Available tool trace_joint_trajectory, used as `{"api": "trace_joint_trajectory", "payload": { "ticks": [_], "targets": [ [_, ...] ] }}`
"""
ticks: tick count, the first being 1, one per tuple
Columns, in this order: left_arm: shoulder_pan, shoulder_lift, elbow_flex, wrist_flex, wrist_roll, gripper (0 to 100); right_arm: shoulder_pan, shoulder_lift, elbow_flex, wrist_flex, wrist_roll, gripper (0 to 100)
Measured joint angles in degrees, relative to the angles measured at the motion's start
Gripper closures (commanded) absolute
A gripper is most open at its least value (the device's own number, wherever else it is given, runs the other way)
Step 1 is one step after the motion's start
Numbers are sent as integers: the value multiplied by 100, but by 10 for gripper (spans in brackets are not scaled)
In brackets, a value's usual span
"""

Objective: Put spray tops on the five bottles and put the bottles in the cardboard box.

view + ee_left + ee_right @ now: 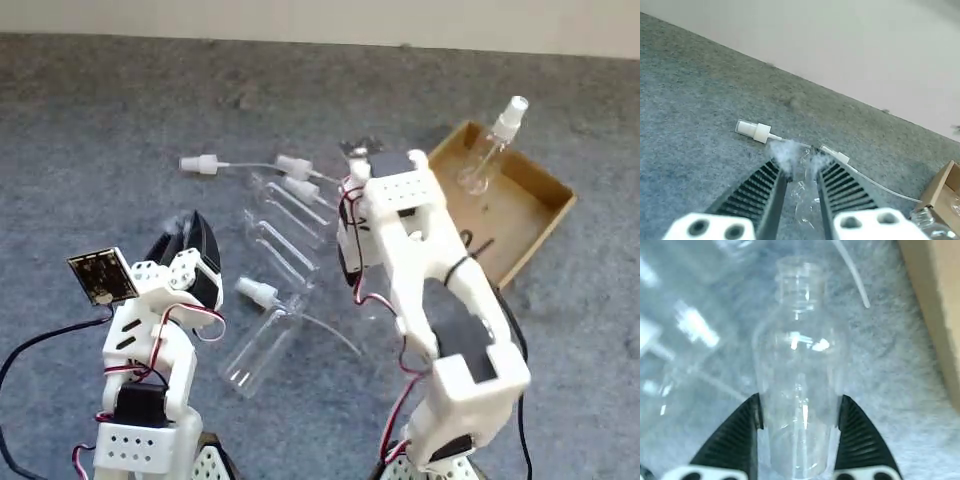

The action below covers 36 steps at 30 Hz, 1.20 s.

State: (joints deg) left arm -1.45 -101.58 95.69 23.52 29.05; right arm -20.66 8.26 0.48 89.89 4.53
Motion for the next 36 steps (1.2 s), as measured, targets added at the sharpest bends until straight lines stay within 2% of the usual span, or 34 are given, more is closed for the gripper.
{"api": "trace_joint_trajectory", "payload": {
  "ticks": [6,10,16,20,23,28,32,36],
  "targets": [
    [0,0,0,0,-79,994,-9,-932,0,229,1108,989],
    [141,0,0,0,-158,994,-9,-1090,422,237,1459,989],
    [220,0,0,79,-176,994,316,-1002,1486,-501,2119,981],
    [211,0,0,79,-176,994,484,-967,2048,-958,2585,880],
    [211,0,0,79,-264,994,466,-967,2189,-1046,2734,818],
    [211,0,0,79,-378,994,466,-967,2198,-1081,2787,810],
    [211,0,0,79,-378,994,448,-967,2198,-1486,2787,806],
    [220,0,0,79,-378,994,211,-941,2338,-1776,2787,728]
  ]
}}
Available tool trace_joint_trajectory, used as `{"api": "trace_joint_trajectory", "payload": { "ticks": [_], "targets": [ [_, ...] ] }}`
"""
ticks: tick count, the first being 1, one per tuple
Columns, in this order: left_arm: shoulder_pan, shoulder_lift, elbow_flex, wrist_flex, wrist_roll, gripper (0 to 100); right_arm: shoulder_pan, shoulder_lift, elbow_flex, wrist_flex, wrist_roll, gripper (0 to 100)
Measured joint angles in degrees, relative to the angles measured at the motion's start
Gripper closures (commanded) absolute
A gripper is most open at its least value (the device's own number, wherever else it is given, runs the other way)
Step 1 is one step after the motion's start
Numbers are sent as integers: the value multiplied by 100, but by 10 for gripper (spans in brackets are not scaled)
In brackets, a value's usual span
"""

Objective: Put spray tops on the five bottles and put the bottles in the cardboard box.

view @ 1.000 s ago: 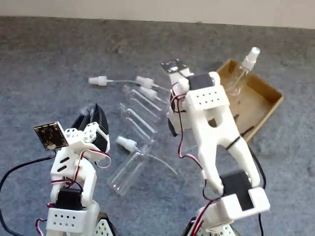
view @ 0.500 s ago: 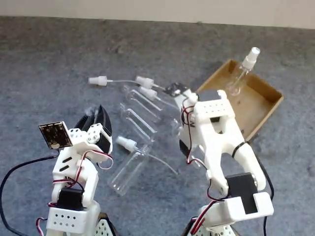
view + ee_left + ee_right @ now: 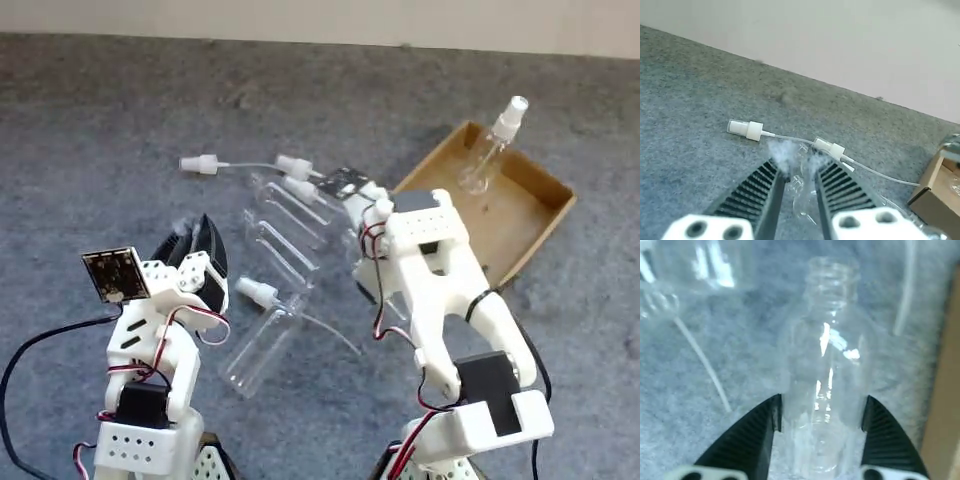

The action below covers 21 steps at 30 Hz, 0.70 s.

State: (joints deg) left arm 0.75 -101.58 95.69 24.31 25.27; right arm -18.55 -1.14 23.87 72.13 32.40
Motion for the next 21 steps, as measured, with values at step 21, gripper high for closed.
{"api": "trace_joint_trajectory", "payload": {
  "ticks": [21],
  "targets": [
    [0,0,0,0,-9,994,-519,0,123,-879,0,687]
  ]
}}
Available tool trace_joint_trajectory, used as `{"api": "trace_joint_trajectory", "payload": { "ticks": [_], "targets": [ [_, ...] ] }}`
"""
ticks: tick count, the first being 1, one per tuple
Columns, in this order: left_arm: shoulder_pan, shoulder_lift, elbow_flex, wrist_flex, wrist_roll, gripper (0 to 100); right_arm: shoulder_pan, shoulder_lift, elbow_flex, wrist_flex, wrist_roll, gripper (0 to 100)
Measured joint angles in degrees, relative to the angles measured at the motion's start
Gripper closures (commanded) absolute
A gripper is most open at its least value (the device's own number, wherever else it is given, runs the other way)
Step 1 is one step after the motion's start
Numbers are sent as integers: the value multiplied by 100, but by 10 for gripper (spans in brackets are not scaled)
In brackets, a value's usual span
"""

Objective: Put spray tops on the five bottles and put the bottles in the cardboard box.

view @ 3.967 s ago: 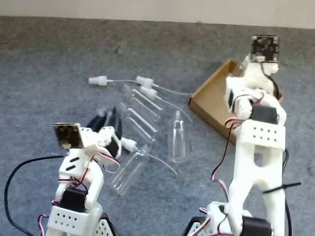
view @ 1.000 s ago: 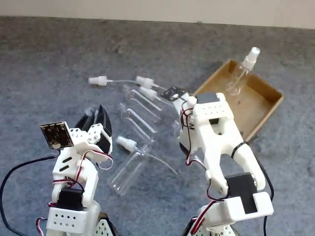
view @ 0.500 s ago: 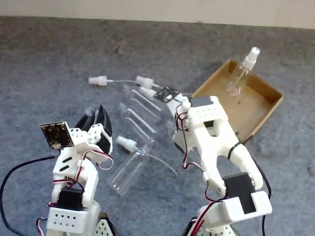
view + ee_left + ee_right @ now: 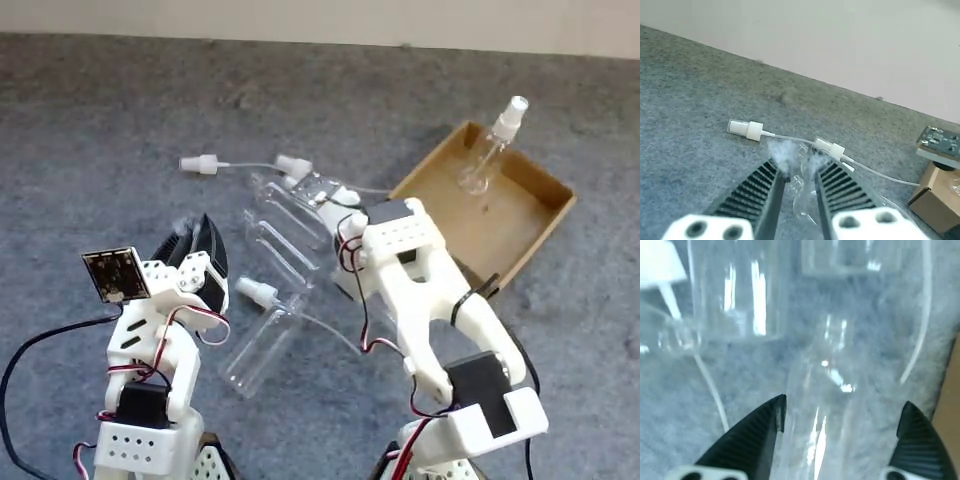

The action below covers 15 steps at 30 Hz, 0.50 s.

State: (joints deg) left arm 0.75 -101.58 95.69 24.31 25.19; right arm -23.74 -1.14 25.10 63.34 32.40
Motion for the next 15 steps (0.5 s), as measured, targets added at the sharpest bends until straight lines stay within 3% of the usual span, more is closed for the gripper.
{"api": "trace_joint_trajectory", "payload": {
  "ticks": [15],
  "targets": [
    [0,0,0,0,-9,994,-97,0,958,-958,0,688]
  ]
}}
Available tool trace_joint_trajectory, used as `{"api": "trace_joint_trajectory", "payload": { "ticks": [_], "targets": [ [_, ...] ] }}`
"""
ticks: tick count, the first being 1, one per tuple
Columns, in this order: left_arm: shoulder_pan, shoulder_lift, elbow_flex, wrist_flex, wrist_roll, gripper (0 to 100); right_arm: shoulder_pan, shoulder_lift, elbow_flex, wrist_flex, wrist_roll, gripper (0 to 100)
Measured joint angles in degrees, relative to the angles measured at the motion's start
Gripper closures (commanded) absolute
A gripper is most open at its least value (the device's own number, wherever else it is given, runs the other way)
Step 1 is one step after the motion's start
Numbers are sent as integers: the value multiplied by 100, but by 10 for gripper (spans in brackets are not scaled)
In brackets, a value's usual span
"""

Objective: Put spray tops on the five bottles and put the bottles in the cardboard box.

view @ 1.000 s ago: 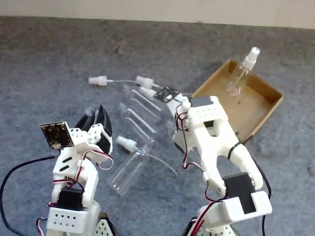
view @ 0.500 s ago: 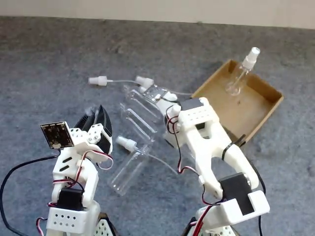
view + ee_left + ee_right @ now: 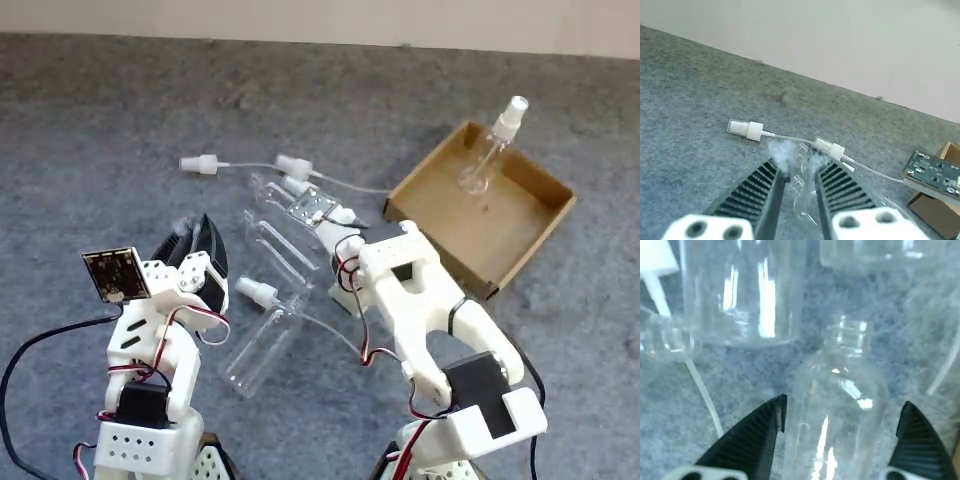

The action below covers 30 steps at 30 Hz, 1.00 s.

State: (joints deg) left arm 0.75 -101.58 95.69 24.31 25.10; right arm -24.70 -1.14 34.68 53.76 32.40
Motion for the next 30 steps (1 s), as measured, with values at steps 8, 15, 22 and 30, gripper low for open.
{"api": "trace_joint_trajectory", "payload": {
  "ticks": [8,15,22,30],
  "targets": [
    [0,0,0,0,0,994,0,0,0,-53,0,803],
    [0,0,0,0,-229,994,0,0,0,-53,0,808],
    [0,0,-220,413,-958,994,9,-712,0,624,-9,808],
    [369,0,-1688,2497,-1582,994,492,-2910,0,1248,-835,808]
  ]
}}
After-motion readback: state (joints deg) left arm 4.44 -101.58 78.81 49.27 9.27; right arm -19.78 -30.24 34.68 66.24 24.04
